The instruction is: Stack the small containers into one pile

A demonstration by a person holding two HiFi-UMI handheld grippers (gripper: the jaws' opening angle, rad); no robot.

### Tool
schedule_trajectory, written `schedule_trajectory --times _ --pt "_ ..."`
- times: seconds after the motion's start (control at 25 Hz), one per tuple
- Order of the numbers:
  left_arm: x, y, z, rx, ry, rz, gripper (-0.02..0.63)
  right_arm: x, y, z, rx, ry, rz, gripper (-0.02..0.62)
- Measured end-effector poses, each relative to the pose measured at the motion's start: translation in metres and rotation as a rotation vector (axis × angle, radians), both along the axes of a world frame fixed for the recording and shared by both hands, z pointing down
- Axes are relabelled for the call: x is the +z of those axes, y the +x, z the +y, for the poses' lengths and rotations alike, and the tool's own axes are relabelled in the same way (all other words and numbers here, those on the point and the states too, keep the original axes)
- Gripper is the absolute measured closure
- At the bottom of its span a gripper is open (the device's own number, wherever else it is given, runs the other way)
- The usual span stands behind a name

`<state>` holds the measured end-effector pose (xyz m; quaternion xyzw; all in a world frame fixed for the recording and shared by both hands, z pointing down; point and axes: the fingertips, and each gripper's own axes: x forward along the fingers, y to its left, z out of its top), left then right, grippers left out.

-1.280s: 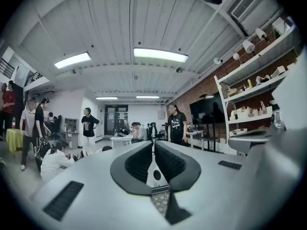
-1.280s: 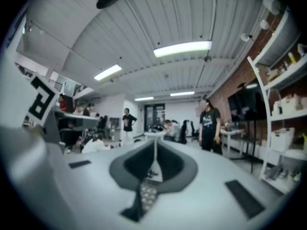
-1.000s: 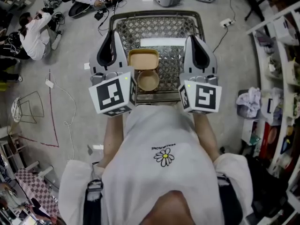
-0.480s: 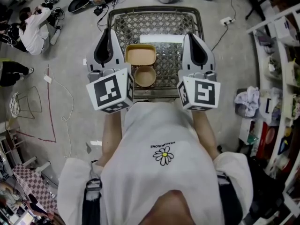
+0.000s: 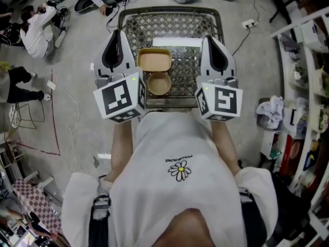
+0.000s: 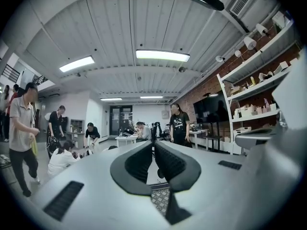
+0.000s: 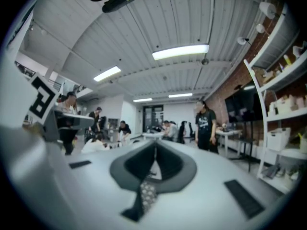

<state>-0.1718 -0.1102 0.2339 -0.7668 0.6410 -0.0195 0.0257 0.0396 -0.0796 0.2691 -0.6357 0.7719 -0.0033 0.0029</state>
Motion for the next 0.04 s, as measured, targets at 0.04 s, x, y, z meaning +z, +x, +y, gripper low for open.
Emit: schedule_trajectory --times 0.04 --pt "0.0001 -0.0003 0.0 0.0 0.0 -0.001 0.565 0.0006 -0.0002 0.0 0.0 -0.002 0.001 0.561"
